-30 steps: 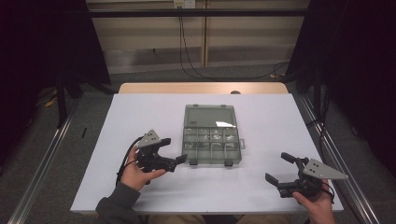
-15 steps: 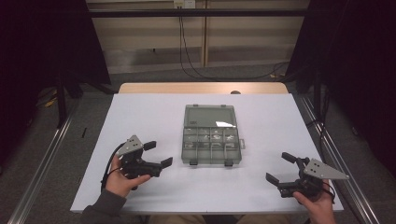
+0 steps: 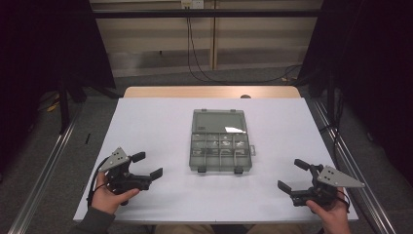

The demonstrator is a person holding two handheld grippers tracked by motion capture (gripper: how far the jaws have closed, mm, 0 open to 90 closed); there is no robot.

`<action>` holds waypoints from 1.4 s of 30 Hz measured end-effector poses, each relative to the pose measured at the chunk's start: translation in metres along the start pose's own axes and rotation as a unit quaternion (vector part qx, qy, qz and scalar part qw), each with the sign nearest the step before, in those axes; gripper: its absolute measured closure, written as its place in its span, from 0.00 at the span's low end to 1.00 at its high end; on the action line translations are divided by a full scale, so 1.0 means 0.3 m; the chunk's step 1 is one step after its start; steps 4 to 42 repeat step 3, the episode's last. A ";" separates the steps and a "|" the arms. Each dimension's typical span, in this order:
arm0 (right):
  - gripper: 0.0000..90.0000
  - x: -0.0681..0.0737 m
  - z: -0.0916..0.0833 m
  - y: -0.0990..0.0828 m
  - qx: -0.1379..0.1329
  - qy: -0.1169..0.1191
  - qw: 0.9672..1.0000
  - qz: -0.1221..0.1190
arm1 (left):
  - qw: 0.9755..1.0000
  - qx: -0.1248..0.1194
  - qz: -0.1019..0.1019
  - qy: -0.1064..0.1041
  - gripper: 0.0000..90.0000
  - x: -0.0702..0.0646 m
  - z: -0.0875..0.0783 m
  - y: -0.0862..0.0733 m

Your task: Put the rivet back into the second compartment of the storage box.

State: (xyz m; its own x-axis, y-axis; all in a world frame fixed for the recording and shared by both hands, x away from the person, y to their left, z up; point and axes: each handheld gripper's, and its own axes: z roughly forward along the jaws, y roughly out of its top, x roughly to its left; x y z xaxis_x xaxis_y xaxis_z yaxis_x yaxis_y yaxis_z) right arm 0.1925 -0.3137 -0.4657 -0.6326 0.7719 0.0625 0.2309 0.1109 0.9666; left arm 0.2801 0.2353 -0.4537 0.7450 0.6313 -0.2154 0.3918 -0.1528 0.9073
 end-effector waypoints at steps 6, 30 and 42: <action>0.03 0.000 0.000 0.000 0.000 0.000 1.000 0.000 | 1.000 -0.002 -0.002 0.001 0.04 0.003 -0.001 -0.001; 0.03 0.000 0.000 0.000 0.000 0.000 1.000 0.000 | 1.000 -0.002 -0.002 0.001 0.04 0.003 -0.001 -0.001; 0.03 0.000 0.000 0.000 0.000 0.000 1.000 0.000 | 1.000 -0.002 -0.002 0.001 0.04 0.003 -0.001 -0.001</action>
